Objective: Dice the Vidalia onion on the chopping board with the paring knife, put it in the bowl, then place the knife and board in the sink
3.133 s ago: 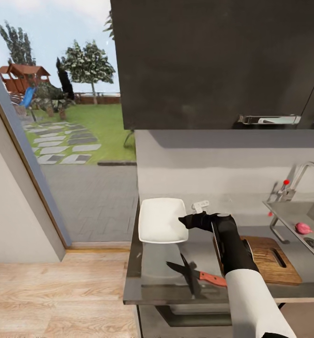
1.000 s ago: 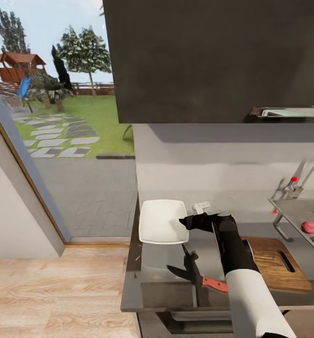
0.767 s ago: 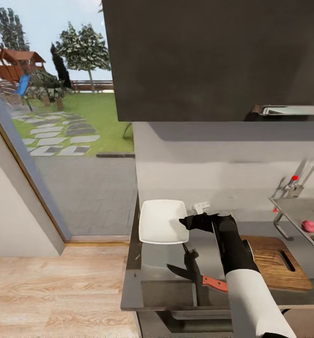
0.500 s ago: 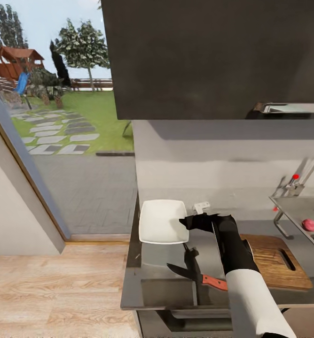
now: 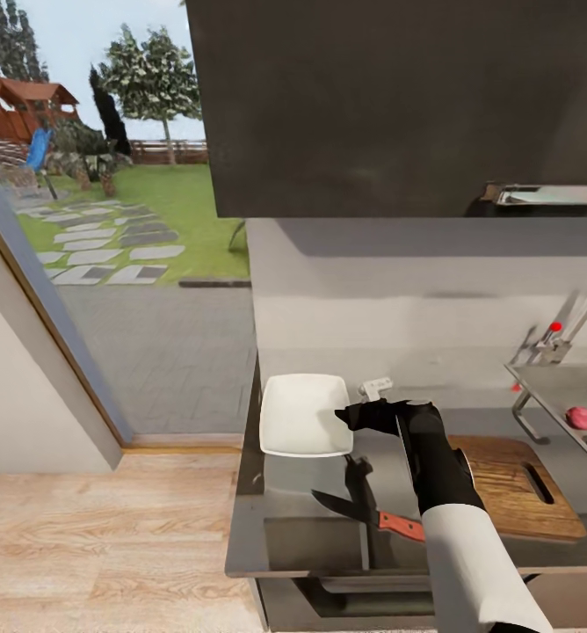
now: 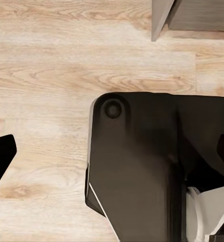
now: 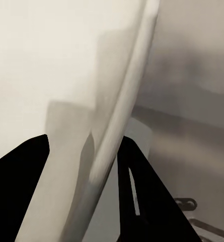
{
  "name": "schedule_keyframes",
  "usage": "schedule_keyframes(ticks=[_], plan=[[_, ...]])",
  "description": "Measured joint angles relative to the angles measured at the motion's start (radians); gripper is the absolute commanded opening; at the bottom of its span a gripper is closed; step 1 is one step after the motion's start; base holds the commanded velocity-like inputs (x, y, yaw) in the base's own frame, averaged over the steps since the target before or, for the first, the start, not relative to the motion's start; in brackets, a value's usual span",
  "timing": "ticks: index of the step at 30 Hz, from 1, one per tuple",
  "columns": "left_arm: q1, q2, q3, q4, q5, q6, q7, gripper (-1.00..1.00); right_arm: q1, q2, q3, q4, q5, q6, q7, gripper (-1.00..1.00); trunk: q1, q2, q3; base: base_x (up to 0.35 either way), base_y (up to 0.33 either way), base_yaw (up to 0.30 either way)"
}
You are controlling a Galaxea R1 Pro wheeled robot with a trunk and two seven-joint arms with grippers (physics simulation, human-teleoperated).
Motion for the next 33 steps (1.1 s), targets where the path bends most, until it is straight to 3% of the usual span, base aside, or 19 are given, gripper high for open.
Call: schedule_keyframes(ticks=[33], plan=[[0.0, 0.0, 0.0, 0.0, 0.0, 0.0, 0.0, 1.0, 0.0, 0.0, -0.001, 0.0, 0.0, 0.0, 0.001, -1.0, 0.0, 0.0, -0.013, 0.0, 0.0, 0.0]])
